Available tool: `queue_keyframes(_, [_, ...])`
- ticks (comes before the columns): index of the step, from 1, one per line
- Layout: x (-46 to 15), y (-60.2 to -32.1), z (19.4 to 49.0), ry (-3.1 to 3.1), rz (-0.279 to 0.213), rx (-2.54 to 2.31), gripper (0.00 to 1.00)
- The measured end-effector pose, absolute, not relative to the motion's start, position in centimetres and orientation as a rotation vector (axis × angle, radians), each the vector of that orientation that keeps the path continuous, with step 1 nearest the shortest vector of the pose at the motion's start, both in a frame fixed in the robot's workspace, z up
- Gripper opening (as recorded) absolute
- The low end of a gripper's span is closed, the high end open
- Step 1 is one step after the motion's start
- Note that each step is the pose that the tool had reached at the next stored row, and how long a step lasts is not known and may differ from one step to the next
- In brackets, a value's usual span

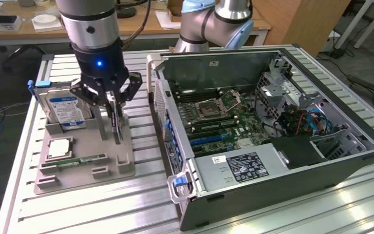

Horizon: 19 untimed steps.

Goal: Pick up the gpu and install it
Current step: 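Pick up the gpu and move the gpu toward the slot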

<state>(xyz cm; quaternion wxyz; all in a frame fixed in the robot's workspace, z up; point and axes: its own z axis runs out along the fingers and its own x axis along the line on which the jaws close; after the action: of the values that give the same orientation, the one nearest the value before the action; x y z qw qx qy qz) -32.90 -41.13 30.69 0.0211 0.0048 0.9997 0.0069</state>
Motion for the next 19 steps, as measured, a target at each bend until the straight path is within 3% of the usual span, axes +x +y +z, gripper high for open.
queue_keyframes(7, [-32.9, -41.1, 32.7, 3.099, 0.021, 0.015, 0.26])
queue_keyframes(13, [-32.9, -41.1, 33.2, 3.103, -0.024, 0.014, 0.26])
queue_keyframes(19, [-32.9, -41.1, 33.7, 3.148, -0.027, 0.013, 0.26])
